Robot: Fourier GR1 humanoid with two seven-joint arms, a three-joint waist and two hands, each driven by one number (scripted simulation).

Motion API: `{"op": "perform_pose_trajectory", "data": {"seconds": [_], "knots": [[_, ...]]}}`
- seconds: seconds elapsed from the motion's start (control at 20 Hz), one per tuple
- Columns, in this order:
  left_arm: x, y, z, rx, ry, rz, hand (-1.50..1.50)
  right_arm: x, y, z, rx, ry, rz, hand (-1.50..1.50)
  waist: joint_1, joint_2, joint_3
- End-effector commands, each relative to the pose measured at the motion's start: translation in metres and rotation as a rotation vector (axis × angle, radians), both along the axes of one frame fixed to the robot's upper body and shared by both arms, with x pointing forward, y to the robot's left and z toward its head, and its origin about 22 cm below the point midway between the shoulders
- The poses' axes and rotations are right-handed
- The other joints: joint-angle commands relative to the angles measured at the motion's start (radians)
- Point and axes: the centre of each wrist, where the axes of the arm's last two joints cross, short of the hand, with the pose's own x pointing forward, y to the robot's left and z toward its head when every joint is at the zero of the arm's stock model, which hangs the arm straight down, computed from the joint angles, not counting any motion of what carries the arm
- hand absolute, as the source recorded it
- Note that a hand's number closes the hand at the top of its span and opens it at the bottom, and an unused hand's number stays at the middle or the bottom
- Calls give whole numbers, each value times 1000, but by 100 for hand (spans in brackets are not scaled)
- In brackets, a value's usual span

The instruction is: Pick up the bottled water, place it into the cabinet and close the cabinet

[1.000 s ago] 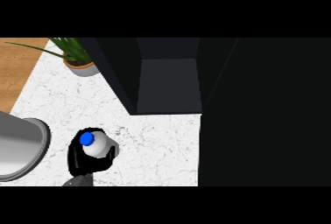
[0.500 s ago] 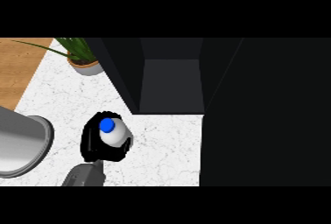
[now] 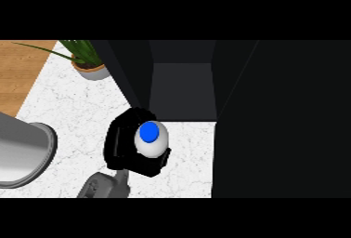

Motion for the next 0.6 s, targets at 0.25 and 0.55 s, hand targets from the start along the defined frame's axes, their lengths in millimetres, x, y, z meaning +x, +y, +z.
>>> {"op": "perform_pose_trajectory", "data": {"seconds": [0.25, 0.55], "knots": [[-15, -65, 77, 36, 14, -14, 150, 3, 11, 26, 33, -47, 30, -150, -11, 2, 0], [17, -95, 110, 81, -15, 88, 150, 6, -4, 9, 13, -71, 38, -150, -26, 2, 0]]}}
